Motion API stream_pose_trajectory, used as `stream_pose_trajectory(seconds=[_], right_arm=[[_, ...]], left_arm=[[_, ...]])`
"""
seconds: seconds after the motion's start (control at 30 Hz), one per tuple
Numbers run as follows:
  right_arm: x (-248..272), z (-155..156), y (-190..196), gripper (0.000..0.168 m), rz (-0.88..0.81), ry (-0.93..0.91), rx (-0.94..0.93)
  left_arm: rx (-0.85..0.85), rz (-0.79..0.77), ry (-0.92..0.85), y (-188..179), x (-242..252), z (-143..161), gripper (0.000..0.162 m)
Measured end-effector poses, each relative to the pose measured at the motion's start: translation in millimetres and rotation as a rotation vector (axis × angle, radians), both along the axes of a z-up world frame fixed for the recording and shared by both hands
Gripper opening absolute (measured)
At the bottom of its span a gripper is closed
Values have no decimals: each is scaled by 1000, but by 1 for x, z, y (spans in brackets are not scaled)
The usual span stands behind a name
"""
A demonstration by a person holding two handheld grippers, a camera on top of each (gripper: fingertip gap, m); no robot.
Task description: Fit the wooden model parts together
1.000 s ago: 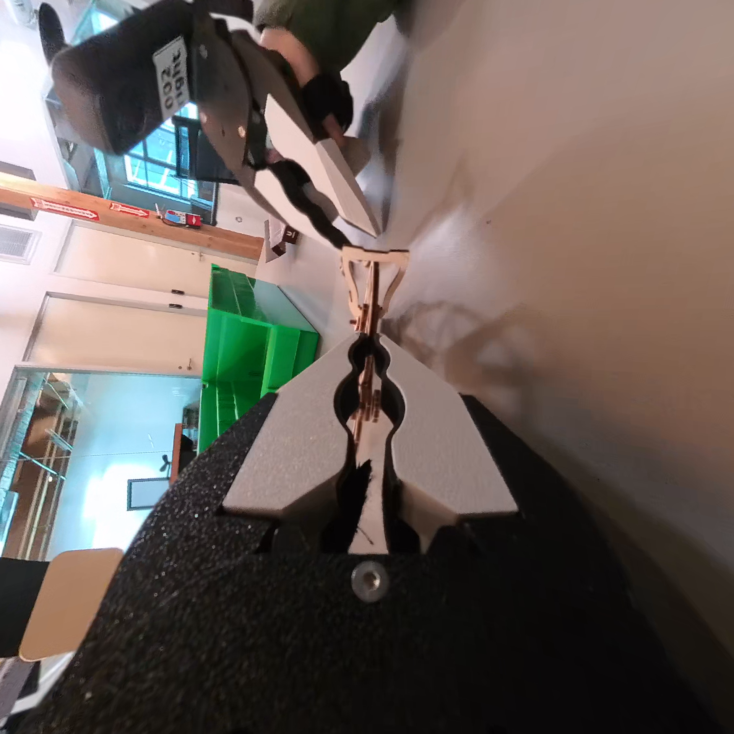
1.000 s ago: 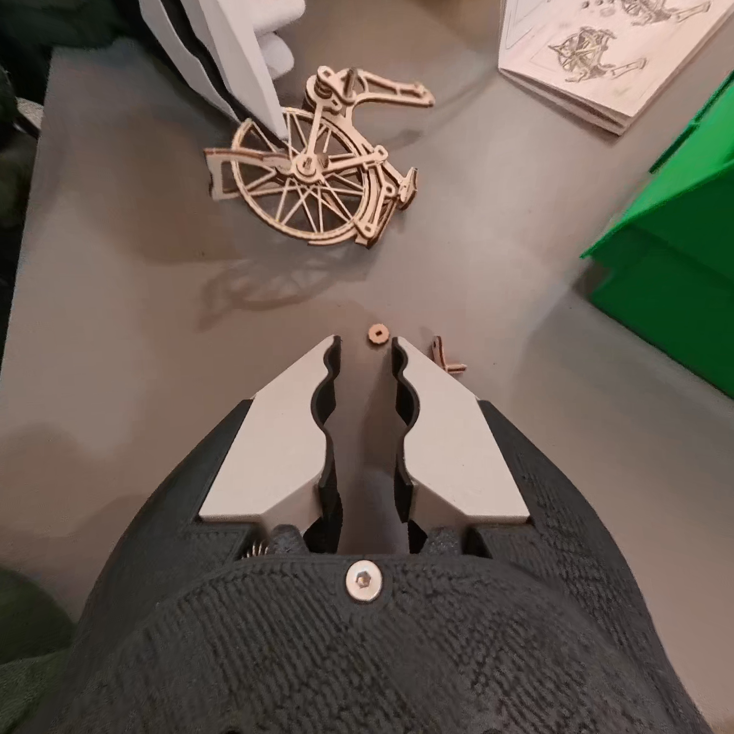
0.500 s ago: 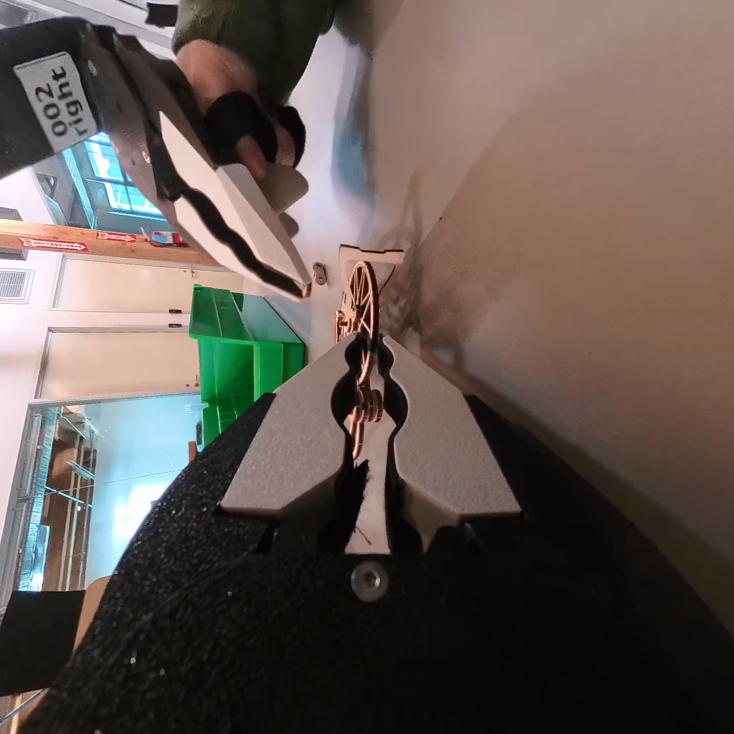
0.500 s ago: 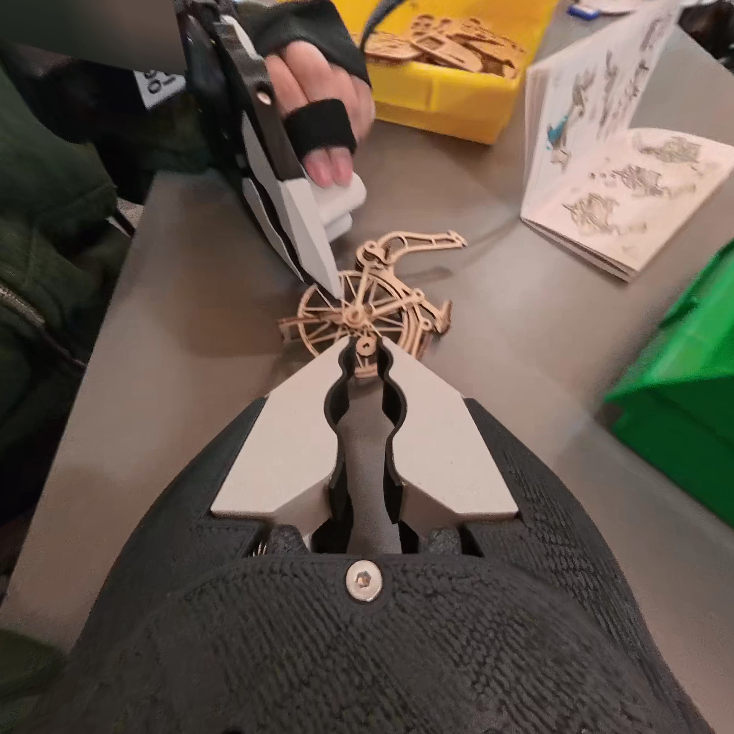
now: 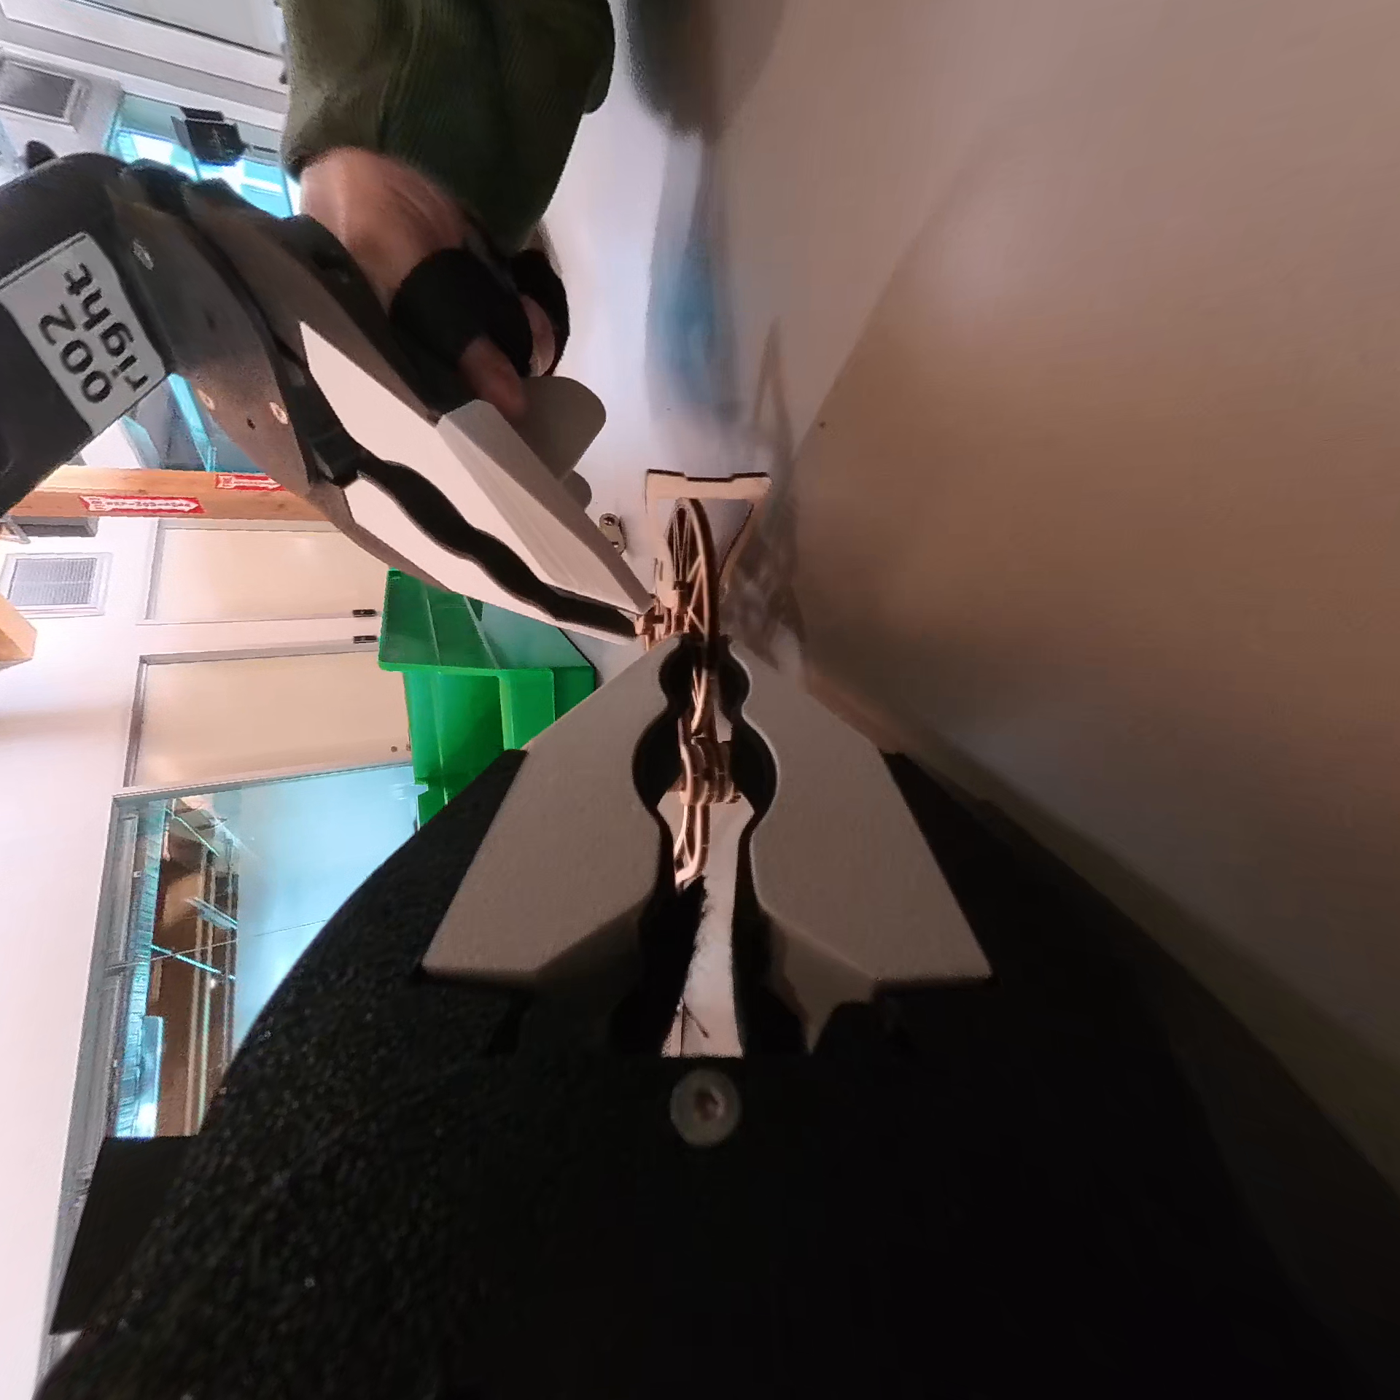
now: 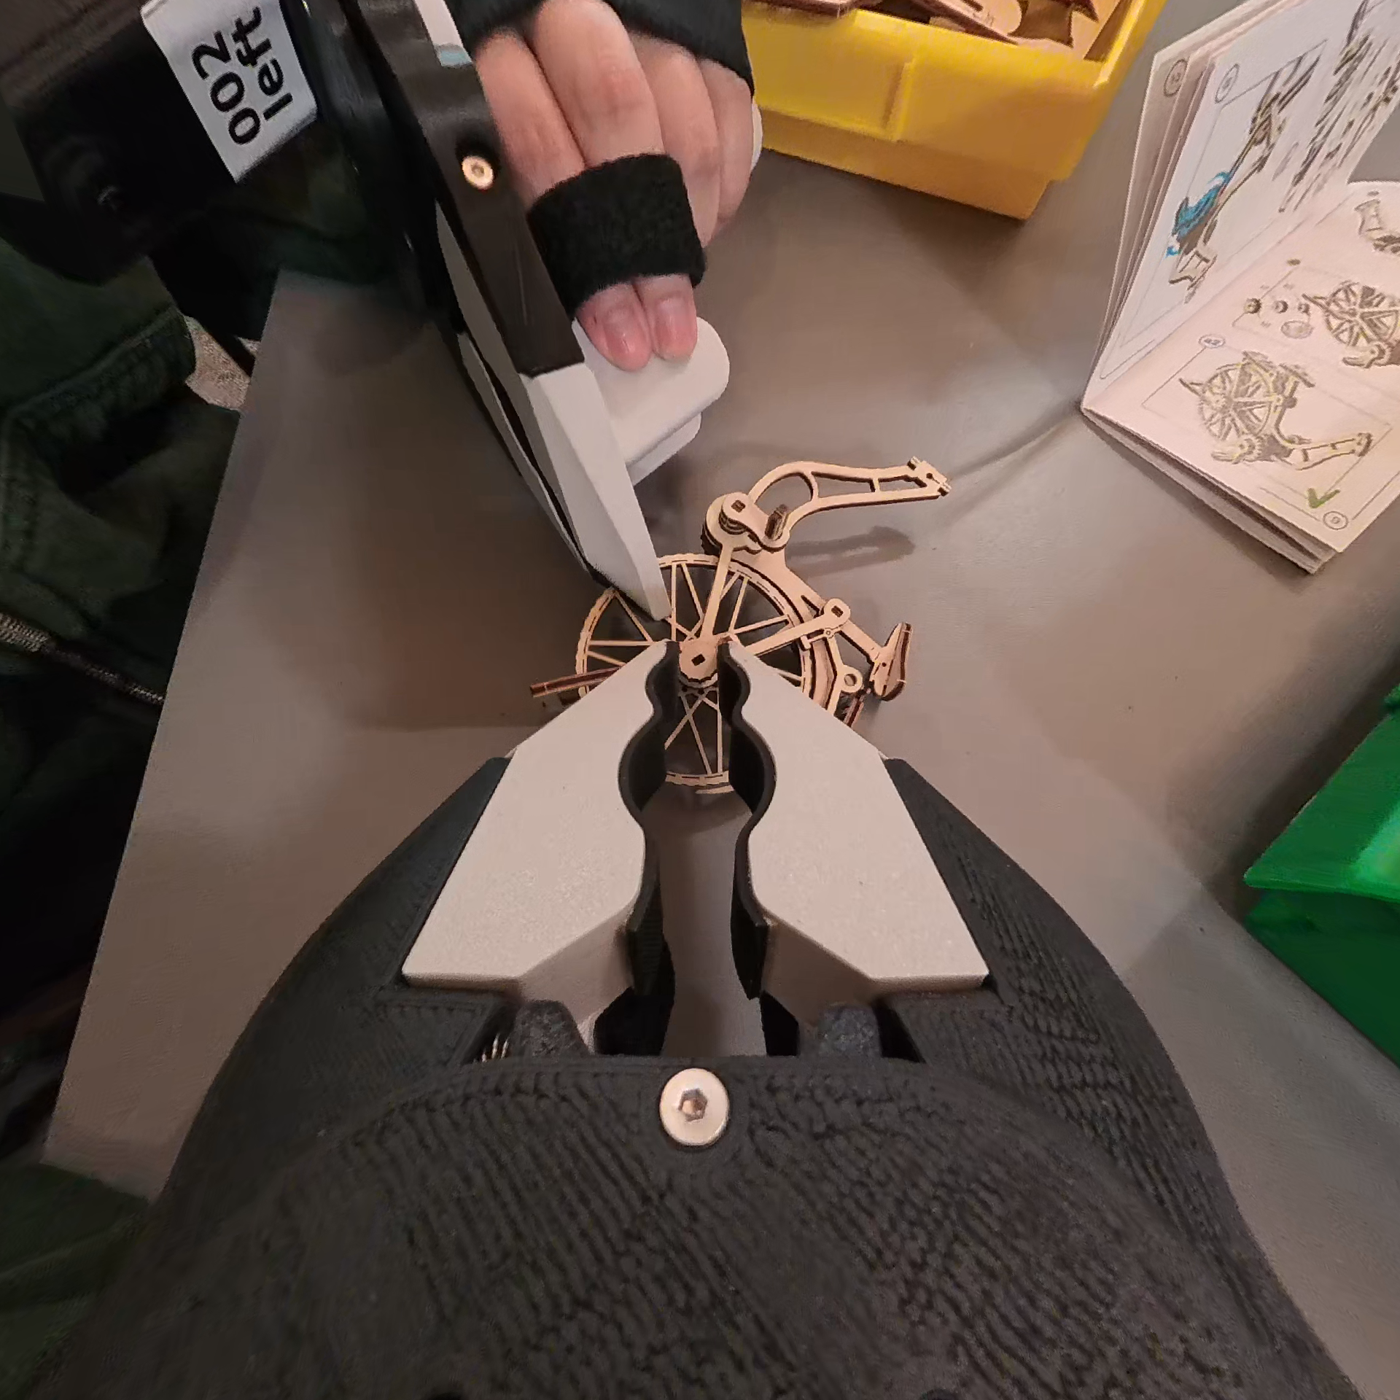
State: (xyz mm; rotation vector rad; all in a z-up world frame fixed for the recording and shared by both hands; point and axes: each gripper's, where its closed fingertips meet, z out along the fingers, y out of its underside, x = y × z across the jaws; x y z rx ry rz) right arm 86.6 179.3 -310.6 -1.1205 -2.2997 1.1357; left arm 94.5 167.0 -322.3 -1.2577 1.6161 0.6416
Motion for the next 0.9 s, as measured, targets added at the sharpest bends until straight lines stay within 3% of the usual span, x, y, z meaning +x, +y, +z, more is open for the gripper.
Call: stream_pose_trajectory(seconds=[0.03, 0.9], right_arm=[[0, -1, 0, 8, 2, -3, 4], [4, -5, -6, 8, 181, -72, 66]], left_arm=[[-2, -1, 7, 0, 0, -1, 3], [29, -47, 96, -3, 2, -6, 3]])
